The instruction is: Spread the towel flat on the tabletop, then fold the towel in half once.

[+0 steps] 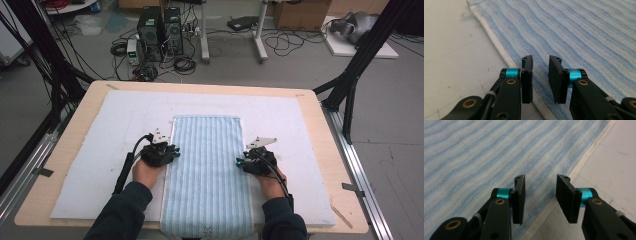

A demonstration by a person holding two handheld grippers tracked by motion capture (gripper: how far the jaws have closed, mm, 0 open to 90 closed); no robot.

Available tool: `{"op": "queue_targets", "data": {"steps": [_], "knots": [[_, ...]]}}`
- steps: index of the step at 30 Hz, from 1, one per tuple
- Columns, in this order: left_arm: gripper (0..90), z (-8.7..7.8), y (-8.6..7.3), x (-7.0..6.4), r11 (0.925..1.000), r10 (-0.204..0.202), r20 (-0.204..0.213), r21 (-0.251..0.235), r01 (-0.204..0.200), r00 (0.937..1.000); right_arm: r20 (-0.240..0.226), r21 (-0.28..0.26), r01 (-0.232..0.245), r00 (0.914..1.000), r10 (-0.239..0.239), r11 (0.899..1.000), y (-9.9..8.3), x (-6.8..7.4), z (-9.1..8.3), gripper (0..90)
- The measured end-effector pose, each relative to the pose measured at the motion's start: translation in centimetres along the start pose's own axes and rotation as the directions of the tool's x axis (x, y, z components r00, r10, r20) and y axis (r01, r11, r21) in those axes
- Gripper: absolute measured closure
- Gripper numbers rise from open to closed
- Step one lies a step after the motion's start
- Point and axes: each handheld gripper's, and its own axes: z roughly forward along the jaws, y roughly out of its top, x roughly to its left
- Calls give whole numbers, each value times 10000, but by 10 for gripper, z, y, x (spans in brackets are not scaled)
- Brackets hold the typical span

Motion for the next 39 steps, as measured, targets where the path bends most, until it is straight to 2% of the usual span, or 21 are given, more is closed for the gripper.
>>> {"op": "queue_targets", "data": {"steps": [2,4,5,7,9,12,14,15,17,19,22,25,26,31,39], "knots": [[698,0,1,1,9993,-359,-8,-120,359,9994,225,69,-265,9994,263,9996,-2,-3,-3,461],[533,-4,2,6,9960,-681,215,-568,692,9975,93,-343,-584,9982,587,9977,-7,-6,-12,400],[507,-9,3,9,9923,-757,332,-952,786,9966,26,-581,-656,9978,658,9962,-8,-8,-17,374],[437,-19,7,14,9765,-1153,563,-1765,1236,9917,-175,-1155,-708,9974,692,9908,-11,-11,-30,340],[375,-29,9,19,9612,-1251,662,-2390,1375,9899,-123,-1591,-672,9977,661,9850,-13,-12,-42,302],[249,-43,12,25,9328,-1618,796,-3128,1788,9836,140,-2051,-575,9980,617,9771,-14,-14,-56,209],[217,-50,12,27,9226,-1600,1057,-3376,1868,9814,261,-2219,-541,9978,614,9736,-14,-15,-63,155],[197,-52,12,27,9224,-1523,1211,-3390,1851,9809,333,-2247,-500,9977,589,9731,-14,-16,-66,130],[185,-55,12,27,9287,-1288,1143,-3344,1602,9851,358,-2334,-452,9978,550,9713,-13,-18,-70,115],[183,-57,12,27,9295,-1247,1201,-3331,1583,9849,364,-2493,-389,9981,495,9677,-11,-20,-72,114],[183,-62,11,26,9250,-1145,1263,-3481,1521,9854,377,-2646,-390,9980,508,9636,-11,-23,-74,114],[187,-69,11,25,9217,-866,1659,-3608,1422,9823,320,-2801,-556,9972,672,9583,-14,-24,-75,113],[194,-71,11,24,9216,-813,1589,-3638,1349,9839,324,-2829,-583,9970,703,9574,-15,-25,-75,113],[190,-78,10,26,9133,-801,1683,-3825,1400,9825,242,-2978,-710,9963,819,9520,-14,-27,-76,113],[171,-76,9,32,9132,-898,1691,-3792,1489,9815,248,-2884,-730,9962,837,9547,-8,-26,-67,113]]}}
